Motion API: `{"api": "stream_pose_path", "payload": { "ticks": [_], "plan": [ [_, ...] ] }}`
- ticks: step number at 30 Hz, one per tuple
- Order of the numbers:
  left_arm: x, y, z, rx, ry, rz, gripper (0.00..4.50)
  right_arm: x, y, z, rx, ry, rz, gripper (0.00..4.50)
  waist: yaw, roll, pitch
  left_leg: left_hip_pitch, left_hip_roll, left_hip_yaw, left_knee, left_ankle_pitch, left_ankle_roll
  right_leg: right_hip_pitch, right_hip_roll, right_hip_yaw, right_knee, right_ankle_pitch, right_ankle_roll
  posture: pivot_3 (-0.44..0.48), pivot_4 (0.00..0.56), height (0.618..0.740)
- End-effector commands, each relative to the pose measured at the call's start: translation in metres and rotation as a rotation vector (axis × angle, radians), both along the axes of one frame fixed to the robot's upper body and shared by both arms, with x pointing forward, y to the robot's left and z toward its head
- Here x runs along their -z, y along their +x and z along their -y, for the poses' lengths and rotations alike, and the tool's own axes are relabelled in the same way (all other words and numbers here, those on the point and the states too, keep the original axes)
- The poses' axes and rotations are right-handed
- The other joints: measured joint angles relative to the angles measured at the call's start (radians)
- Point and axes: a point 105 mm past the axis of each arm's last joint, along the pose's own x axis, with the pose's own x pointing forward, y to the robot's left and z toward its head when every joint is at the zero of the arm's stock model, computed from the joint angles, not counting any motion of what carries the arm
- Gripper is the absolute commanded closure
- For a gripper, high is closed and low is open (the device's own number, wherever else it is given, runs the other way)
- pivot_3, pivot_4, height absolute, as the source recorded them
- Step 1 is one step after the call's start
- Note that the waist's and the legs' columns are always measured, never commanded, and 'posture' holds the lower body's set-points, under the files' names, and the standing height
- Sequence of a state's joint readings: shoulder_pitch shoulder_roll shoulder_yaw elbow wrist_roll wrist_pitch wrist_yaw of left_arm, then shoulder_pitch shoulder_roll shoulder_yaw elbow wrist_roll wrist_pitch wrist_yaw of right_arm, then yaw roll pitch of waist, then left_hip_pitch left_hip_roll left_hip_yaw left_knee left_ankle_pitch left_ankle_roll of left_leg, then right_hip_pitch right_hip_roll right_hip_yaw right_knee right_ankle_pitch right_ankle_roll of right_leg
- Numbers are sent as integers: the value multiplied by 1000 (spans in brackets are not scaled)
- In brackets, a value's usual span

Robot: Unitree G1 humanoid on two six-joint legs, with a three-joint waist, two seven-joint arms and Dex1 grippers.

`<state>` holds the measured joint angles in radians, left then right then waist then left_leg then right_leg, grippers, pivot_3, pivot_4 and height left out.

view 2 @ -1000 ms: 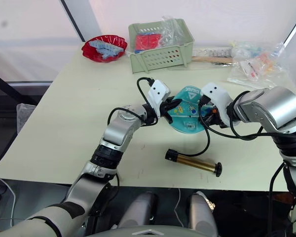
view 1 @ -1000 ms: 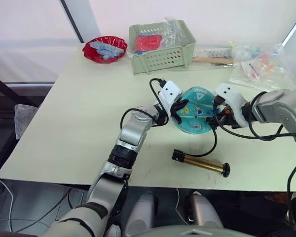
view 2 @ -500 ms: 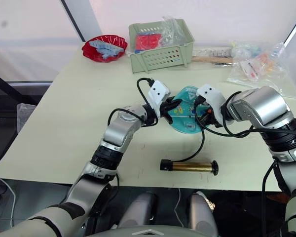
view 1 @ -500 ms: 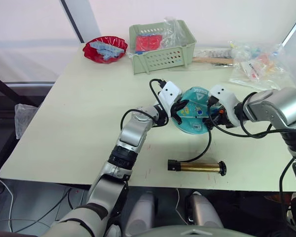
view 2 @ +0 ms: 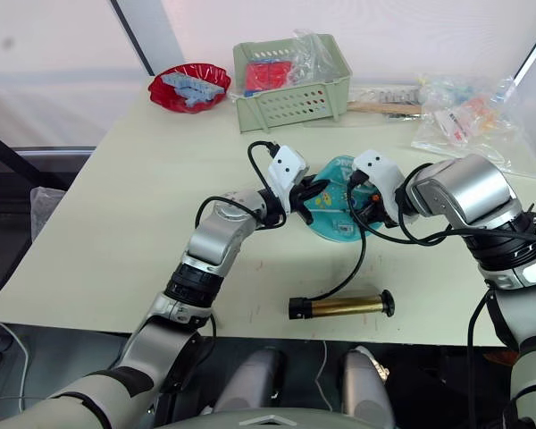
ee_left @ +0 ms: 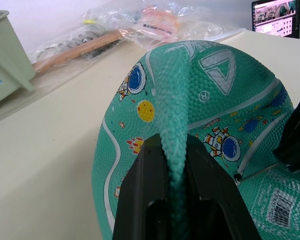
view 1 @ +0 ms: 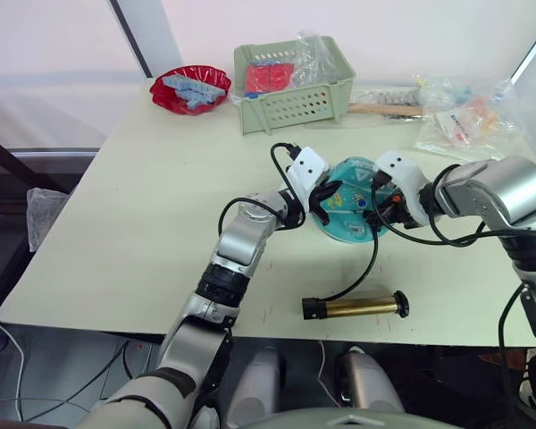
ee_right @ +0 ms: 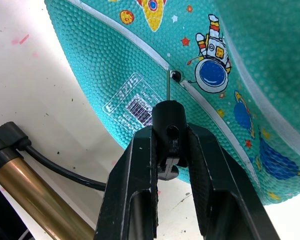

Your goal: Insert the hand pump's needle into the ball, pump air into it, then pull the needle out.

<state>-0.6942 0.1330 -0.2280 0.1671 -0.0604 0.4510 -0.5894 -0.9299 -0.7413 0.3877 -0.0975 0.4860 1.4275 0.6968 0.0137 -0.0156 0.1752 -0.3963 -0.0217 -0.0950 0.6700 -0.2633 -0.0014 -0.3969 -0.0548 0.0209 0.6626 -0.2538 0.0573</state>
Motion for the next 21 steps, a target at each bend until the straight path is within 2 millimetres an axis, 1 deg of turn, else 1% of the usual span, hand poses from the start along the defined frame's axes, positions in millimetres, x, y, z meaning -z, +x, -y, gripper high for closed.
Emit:
{"api": "stream_pose_path", "payload": {
  "ticks": [1, 14, 21],
  "plan": [
    [14, -5, 5, 16, 23, -41, 4494, -12, 4, -1, 0, -3, 49, 4175, 0, 0, 0, 0, 0, 0, 0, 0, 0, 0, 0, 0, 0, 0, 0, 0, 150, 737],
    [15, -5, 4, 10, 23, -45, 4494, -4, 0, 6, -2, -48, 26, 4175, 0, 0, 0, 0, 0, 0, 0, 0, 0, 0, 0, 0, 0, 0, 0, 0, 150, 737],
    [16, -5, 5, 14, 23, -50, 4494, -4, 4, 6, 13, -41, 32, 4175, 0, 0, 0, 0, 0, 0, 0, 0, 0, 0, 0, 0, 0, 0, 0, 0, 150, 737]
  ]
}}
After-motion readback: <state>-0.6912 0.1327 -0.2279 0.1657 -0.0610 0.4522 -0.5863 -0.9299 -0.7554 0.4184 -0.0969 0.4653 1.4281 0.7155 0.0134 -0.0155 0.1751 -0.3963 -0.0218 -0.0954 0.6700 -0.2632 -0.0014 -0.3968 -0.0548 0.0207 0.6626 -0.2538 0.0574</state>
